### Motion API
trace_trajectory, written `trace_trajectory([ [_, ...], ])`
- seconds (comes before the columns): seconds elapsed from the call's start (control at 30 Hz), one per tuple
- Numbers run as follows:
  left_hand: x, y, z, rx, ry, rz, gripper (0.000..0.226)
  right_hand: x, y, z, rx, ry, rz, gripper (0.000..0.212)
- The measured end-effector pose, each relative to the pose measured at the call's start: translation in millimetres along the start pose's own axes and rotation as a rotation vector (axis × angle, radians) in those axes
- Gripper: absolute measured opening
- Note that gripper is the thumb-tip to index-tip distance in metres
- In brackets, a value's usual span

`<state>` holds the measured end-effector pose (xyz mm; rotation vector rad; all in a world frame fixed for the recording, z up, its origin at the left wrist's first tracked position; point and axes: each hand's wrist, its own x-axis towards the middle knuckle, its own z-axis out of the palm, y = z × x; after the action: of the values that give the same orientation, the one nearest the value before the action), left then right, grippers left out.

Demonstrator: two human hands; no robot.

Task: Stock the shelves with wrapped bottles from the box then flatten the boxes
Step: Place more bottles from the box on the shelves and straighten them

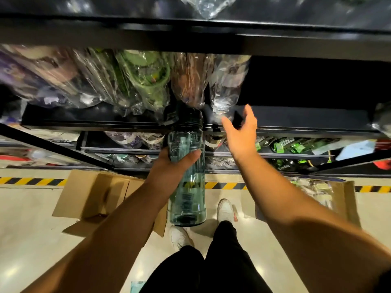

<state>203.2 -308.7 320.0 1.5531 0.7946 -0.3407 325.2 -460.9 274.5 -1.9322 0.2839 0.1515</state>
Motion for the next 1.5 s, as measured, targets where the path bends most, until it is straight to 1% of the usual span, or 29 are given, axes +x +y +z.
trace_trajectory([
  [0.07, -2.4, 2.9, 6.9, 0.02, -0.016, -0.001, 0.051, -43.6, 1.4, -18.1, 0.072, -0.156, 0.063, 0.056],
  [0.1, -4.0, 4.9, 11.0, 0.039, -0.017, -0.005, 0.051, -65.0, 2.3, -27.6, 0.08, -0.252, 0.118, 0.051],
  [0.17, -7.8, 10.8, 19.6, 0.083, -0.035, 0.017, 0.066, -99.3, 6.0, -47.0, 0.093, -0.411, 0.24, 0.056],
  [0.27, -11.6, 19.5, 33.4, 0.101, -0.115, 0.053, 0.094, -126.7, 6.0, -66.4, 0.195, -0.595, 0.382, 0.06],
  [0.3, -11.9, 22.3, 39.6, 0.113, -0.147, 0.054, 0.092, -128.9, 8.8, -68.5, 0.213, -0.643, 0.389, 0.059],
  [0.33, -12.4, 25.4, 45.6, 0.127, -0.176, 0.065, 0.08, -128.9, 11.2, -69.8, 0.215, -0.669, 0.388, 0.063],
  [0.37, -13.5, 28.7, 51.6, 0.135, -0.198, 0.076, 0.066, -127.6, 13.8, -70.5, 0.224, -0.682, 0.383, 0.073],
  [0.4, -12.4, 31.0, 58.1, 0.145, -0.213, 0.097, 0.064, -124.2, 16.4, -71.6, 0.247, -0.67, 0.385, 0.086],
  [0.43, -11.4, 33.7, 63.8, 0.157, -0.229, 0.113, 0.068, -120.2, 18.9, -73.2, 0.272, -0.65, 0.393, 0.092],
  [0.47, -9.9, 36.6, 69.3, 0.178, -0.237, 0.119, 0.073, -115.8, 20.4, -75.4, 0.29, -0.624, 0.392, 0.093],
  [0.53, -5.1, 42.4, 78.8, 0.222, -0.242, 0.14, 0.07, -106.1, 23.9, -82.5, 0.294, -0.563, 0.382, 0.089],
  [0.6, 1.9, 46.4, 86.0, 0.271, -0.243, 0.156, 0.063, -95.3, 29.1, -90.5, 0.29, -0.488, 0.362, 0.079],
  [0.7, 16.7, 45.2, 86.5, 0.401, -0.184, 0.223, 0.061, -72.9, 31.6, -100.4, 0.283, -0.344, 0.321, 0.074],
  [0.73, 25.0, 39.8, 83.8, 0.493, -0.158, 0.265, 0.062, -64.6, 30.2, -101.5, 0.264, -0.291, 0.301, 0.07],
  [0.77, 32.9, 34.6, 80.0, 0.641, -0.137, 0.326, 0.064, -56.8, 28.2, -101.8, 0.255, -0.245, 0.283, 0.068],
  [0.83, 50.0, 26.5, 74.4, 1.001, -0.115, 0.461, 0.07, -40.5, 24.5, -103.0, 0.246, -0.154, 0.237, 0.072],
  [0.87, 57.6, 25.1, 72.1, 1.145, -0.106, 0.51, 0.074, -32.8, 22.0, -102.8, 0.235, -0.122, 0.213, 0.076],
  [0.93, 69.5, 25.2, 67.7, 1.295, -0.098, 0.52, 0.081, -17.5, 16.6, -99.3, 0.218, -0.092, 0.171, 0.083],
  [1.03, 81.6, 27.5, 66.6, 1.37, -0.107, 0.478, 0.085, 1.4, 9.5, -90.9, 0.159, -0.045, 0.101, 0.09],
  [1.17, 90.9, 21.2, 64.3, 1.453, -0.149, 0.42, 0.09, 20.7, 9.9, -73.3, 0.144, 0.064, 0.025, 0.087],
  [1.23, 94.4, 16.8, 60.3, 1.497, -0.15, 0.422, 0.092, 29.8, 12.6, -63.6, 0.099, 0.118, -0.001, 0.087],
  [1.3, 96.1, 14.2, 58.1, 1.534, -0.149, 0.445, 0.093, 37.9, 12.8, -56.6, 0.04, 0.154, -0.014, 0.092],
  [1.37, 97.1, 12.3, 56.9, 1.532, -0.177, 0.45, 0.096, 46.1, 13.2, -52.5, 0.013, 0.165, -0.032, 0.096],
  [1.5, 100.3, 10.4, 52.3, 1.532, -0.219, 0.462, 0.099, 58.4, 13.2, -44.6, -0.075, 0.158, -0.026, 0.093],
])
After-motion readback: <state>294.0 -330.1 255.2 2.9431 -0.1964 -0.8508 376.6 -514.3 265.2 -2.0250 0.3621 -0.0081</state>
